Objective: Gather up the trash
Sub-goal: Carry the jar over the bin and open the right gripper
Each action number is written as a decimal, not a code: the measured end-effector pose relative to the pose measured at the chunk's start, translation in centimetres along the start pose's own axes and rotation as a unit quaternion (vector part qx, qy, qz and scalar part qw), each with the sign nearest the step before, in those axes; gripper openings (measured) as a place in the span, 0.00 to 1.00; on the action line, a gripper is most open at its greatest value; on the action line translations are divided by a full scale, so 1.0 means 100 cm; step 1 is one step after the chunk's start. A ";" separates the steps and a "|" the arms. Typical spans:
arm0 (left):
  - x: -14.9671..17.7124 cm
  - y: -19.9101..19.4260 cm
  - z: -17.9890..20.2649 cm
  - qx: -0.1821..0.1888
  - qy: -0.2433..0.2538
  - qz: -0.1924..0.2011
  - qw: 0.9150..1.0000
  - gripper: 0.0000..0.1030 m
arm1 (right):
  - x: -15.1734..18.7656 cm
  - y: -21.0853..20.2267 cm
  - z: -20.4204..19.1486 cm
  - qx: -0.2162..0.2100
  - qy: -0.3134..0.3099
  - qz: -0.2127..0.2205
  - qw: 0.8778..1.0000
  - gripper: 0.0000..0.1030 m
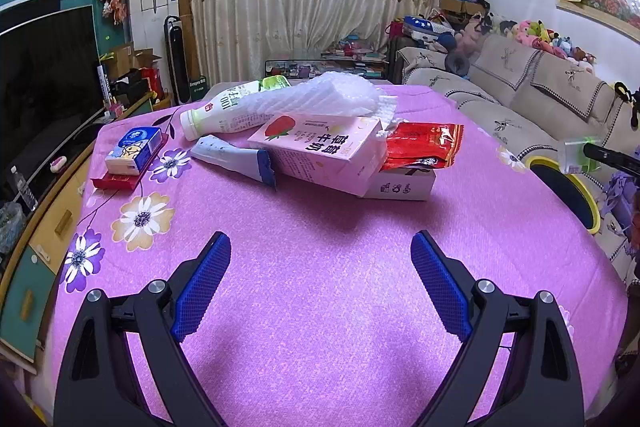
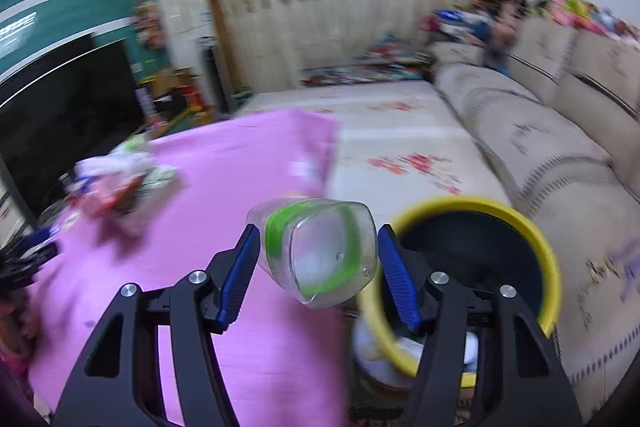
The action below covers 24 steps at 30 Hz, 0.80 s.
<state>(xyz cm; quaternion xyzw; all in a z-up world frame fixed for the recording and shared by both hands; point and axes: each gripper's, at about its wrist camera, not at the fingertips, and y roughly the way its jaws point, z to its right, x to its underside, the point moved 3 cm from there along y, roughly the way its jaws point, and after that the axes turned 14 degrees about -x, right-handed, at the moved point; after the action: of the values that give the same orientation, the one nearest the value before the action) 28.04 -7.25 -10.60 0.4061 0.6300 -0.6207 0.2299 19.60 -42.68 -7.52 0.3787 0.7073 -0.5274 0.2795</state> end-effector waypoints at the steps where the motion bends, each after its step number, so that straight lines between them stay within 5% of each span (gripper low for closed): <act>1: 0.000 0.000 0.000 0.000 0.001 0.000 1.000 0.88 | 0.001 0.001 0.014 0.013 0.010 -0.001 1.000 0.56; 11: 0.000 0.001 0.001 0.001 0.001 -0.003 1.000 0.88 | 0.039 0.059 0.113 0.122 0.075 -0.097 0.985 0.56; 24: 0.000 0.000 0.003 0.002 0.006 -0.002 1.000 0.89 | 0.069 0.101 0.147 0.173 0.126 -0.186 0.959 0.55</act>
<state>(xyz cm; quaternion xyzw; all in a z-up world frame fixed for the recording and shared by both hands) 28.00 -7.52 -10.67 0.4093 0.6313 -0.6195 0.2240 24.08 -53.51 -22.59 0.3462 0.6927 -0.6325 0.0157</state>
